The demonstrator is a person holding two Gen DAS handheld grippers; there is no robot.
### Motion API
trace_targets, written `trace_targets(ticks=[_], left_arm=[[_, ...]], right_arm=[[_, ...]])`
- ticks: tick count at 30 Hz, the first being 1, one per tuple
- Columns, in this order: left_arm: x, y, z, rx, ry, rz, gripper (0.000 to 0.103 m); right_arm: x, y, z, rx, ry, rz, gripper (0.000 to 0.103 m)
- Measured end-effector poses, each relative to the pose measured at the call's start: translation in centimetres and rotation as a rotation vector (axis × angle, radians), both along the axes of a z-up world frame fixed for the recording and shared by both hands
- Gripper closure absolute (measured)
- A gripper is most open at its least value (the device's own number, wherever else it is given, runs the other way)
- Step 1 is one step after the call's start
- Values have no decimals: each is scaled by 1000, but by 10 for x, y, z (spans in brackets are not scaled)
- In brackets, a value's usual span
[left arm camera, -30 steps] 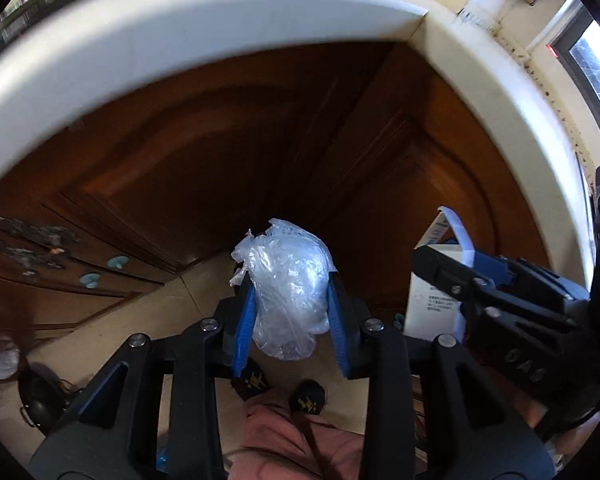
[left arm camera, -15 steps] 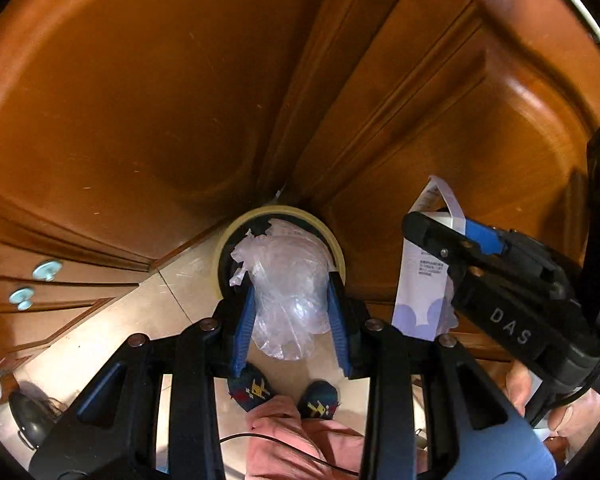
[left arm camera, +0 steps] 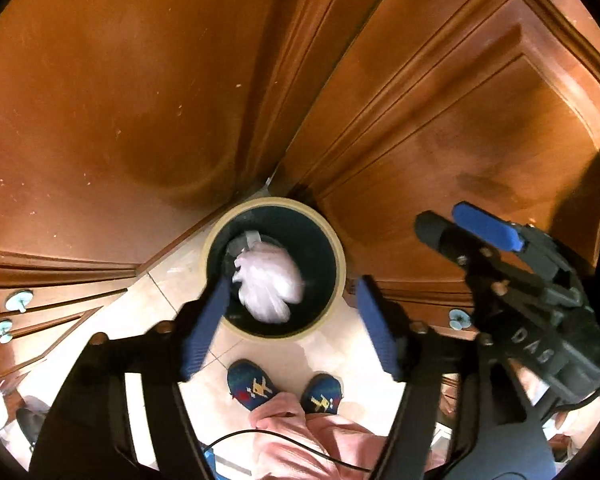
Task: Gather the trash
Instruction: 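Open both tools to drop the bag and carton into the bin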
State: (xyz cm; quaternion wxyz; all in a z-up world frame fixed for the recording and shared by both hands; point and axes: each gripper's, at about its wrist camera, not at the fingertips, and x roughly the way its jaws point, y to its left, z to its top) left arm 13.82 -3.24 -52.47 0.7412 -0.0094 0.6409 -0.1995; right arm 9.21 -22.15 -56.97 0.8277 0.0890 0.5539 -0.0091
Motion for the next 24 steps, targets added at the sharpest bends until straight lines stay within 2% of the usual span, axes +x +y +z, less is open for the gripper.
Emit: trace_targets(ticks=[9, 17, 18, 20, 24], left_arm=[[-12, 6, 12, 49, -41, 19, 36], [-31, 33, 67, 50, -63, 97, 35], [-34, 34, 75, 57, -67, 101, 35], [-40, 36, 89, 63, -72, 101, 26], [-57, 42, 123, 72, -97, 115, 24]], right_arm=[[-5, -3, 14, 8, 16, -18, 52], [-22, 8, 39, 20, 35, 14, 52], [-24, 8, 45, 24, 33, 17, 52], [-28, 10, 58, 29, 31, 21, 52], [-39, 14, 87, 35, 22, 34, 47]])
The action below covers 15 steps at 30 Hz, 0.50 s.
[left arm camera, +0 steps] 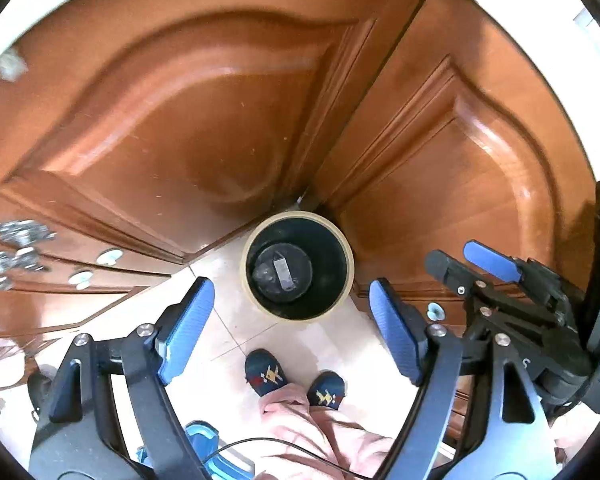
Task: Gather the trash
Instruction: 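Open both tools to drop the bag and carton into the bin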
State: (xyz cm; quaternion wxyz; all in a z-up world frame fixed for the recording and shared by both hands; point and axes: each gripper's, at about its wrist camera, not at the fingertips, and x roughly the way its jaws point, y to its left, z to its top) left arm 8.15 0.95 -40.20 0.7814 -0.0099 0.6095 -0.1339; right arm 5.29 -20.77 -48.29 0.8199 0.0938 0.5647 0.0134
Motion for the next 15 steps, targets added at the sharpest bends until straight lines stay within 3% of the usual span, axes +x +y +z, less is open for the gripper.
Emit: trace_targets(ticks=[7, 15], left_arm=[[-37, 9, 73, 2, -53, 13, 23], [-71, 8, 156, 1, -140, 35, 19]], right_arm=[[-24, 13, 63, 3, -60, 36, 47], [-59, 12, 175, 11, -143, 73, 47]])
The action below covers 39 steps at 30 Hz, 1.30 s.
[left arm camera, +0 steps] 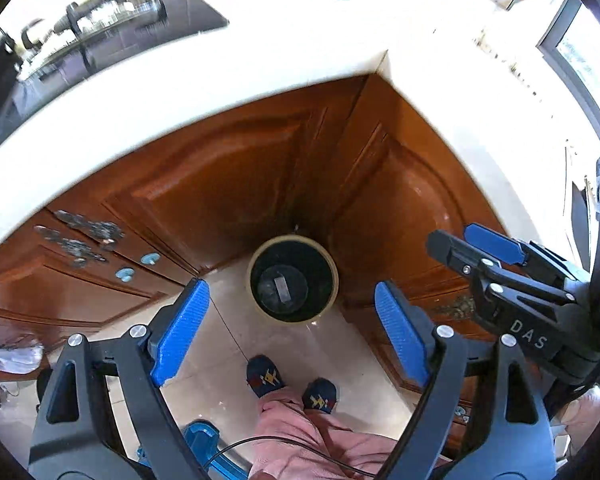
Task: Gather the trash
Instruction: 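Open both tools to drop the bag and carton into the bin, then raise both tools back toward the counter trash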
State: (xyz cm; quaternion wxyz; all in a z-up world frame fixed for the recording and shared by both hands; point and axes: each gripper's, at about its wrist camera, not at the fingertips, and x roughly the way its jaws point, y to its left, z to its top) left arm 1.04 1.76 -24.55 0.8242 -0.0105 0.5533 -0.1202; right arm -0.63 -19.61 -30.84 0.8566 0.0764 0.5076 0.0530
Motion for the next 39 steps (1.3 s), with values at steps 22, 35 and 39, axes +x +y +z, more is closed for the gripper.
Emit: trace_targets(ticks=[22, 35, 39], left_arm=[[-34, 6, 190, 14, -215, 107, 19], [49, 12, 249, 39, -336, 98, 19], [108, 22, 249, 31, -328, 80, 19]], right_arm=[[-53, -28, 200, 25, -237, 48, 36], [56, -24, 283, 34, -313, 39, 31], [114, -15, 288, 16, -298, 21, 31]])
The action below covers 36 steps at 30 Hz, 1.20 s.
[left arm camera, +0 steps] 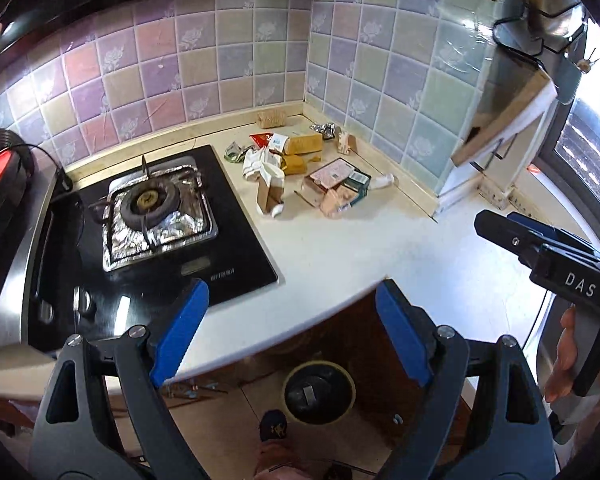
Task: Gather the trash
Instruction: 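Raise both tools back toward the counter trash, then grasp the white paper cup with the left tool while the right tool grasps the green snack box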
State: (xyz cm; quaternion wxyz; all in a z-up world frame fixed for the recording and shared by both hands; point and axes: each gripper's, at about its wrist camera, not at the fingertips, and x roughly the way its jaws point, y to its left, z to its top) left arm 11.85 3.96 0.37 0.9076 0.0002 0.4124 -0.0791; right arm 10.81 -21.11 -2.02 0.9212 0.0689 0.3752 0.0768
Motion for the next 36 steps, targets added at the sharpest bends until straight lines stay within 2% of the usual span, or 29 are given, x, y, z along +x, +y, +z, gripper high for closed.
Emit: trace_targets(ticks=[4, 8, 12, 17, 24, 31, 33, 36], left_arm=[[63, 11, -8, -8, 26, -26, 19], [125, 22, -28, -5, 67, -41, 19], [187, 31, -61, 3, 123, -60, 19], [245, 33, -107, 4, 188, -75, 19], [293, 22, -166, 1, 271, -106, 19], [317, 9, -194, -20, 308, -132, 19], [323, 8, -199, -22, 310, -134, 19], [330, 6, -205, -19, 317, -136, 20]], right_arm=[[66, 9, -2, 19, 46, -26, 31], [133, 18, -18, 54, 113, -68, 31], [195, 22, -45, 88, 192, -129, 31], [262, 23, -94, 136, 309, -210, 31], [314, 20, -157, 203, 425, -300, 31], [343, 20, -208, 239, 494, -364, 32], [347, 21, -217, 242, 501, -371, 35], [351, 22, -230, 244, 520, -376, 45]])
